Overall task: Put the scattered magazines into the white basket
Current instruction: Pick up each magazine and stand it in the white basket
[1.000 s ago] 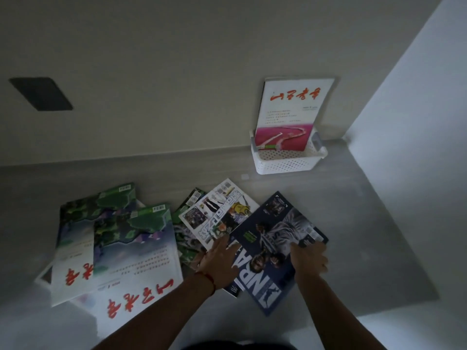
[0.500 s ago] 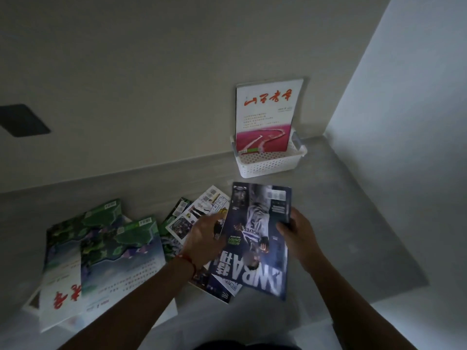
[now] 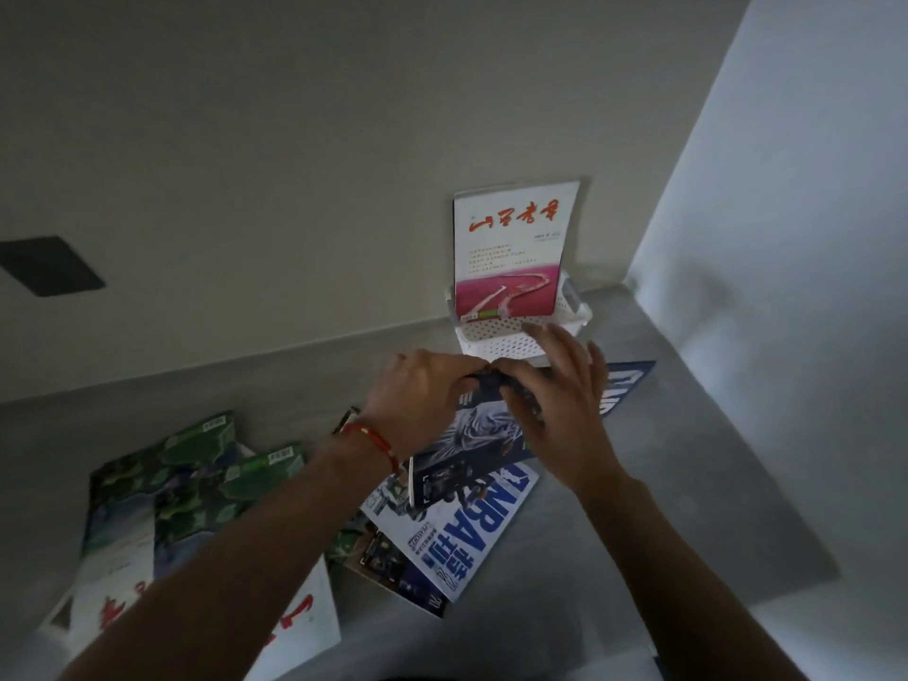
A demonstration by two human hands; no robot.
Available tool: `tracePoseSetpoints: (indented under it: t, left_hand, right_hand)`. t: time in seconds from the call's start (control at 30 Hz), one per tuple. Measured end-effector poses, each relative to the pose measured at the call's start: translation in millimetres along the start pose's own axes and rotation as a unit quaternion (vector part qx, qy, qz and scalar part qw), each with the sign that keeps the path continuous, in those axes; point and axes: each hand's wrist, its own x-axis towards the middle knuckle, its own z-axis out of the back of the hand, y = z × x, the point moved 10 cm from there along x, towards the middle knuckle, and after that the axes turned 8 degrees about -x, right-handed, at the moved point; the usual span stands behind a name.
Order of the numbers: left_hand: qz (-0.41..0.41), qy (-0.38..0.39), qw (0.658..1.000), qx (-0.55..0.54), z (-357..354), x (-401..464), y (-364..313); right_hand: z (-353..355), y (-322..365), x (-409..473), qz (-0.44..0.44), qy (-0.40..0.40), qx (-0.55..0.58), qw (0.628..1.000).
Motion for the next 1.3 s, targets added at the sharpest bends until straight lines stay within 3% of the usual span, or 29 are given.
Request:
tracePoseSetpoints:
  t: [0.1, 0.17, 0.23, 0.27, 0.3, 0.33, 0.37, 0.43, 0.53, 0.63, 0.8, 0.97, 1.13, 1.3]
  left_hand:
    - [0.034, -0.055, 0.997, -0.033, -5, -8, 12]
    - [0.102, -0.098, 0.986, -0.089, -2, -14, 45]
    - [0.173, -0.119, 0.964, -0.165, -7, -23, 83]
    - [0.203, -0.122, 0.944, -0.228, -14, -27, 98]
    - [0.225, -0.119, 0.918, -0.302, -23, -31, 108]
    - [0.243, -0.114, 0.890, -0.368, -33, -34, 114]
    - [0.255, -0.101, 0.869, -0.411, -42, -37, 118]
    - [0.254, -0.036, 0.857, -0.448, -64, -37, 119]
    - [0.235, 0.040, 0.887, -0.396, -83, -24, 114]
    - [0.252, 0.014, 0.889, -0.383, -78, 12, 107]
    - [0.253, -0.061, 0.916, -0.304, -38, 103, 110]
    - [0.340, -0.118, 0.847, -0.391, -55, 159, 129]
    - [0.409, -0.198, 0.807, -0.377, -82, 166, 170]
    - [0.441, -0.204, 0.735, -0.473, -116, 172, 187]
  right_hand:
    - [-13, -24, -32, -0.140, -0.038, 0.056, 0.988]
    - [-19, -69, -67, -0.299, -0.066, 0.089, 0.948]
    - [-45, -115, -112, -0.473, -0.021, 0.183, 0.861]
    - [-69, -123, -131, -0.544, 0.021, 0.293, 0.786]
    - [-91, -117, -140, -0.569, 0.056, 0.409, 0.711]
    - [-103, -108, -136, -0.555, 0.074, 0.495, 0.665]
    - [-104, -105, -124, -0.521, 0.074, 0.535, 0.661]
    - [-90, -113, -97, -0.465, 0.044, 0.542, 0.699]
    - [-61, -133, -48, -0.384, 0.034, 0.489, 0.783]
    - [-39, -145, 6, -0.315, 0.049, 0.451, 0.833]
    - [-16, -174, 114, -0.228, 0.025, 0.431, 0.873]
    - [-46, -199, 185, -0.207, 0.056, 0.342, 0.915]
    - [-83, -216, 206, -0.196, 0.068, 0.308, 0.929]
    - [-109, -224, 211, -0.168, 0.063, 0.258, 0.949]
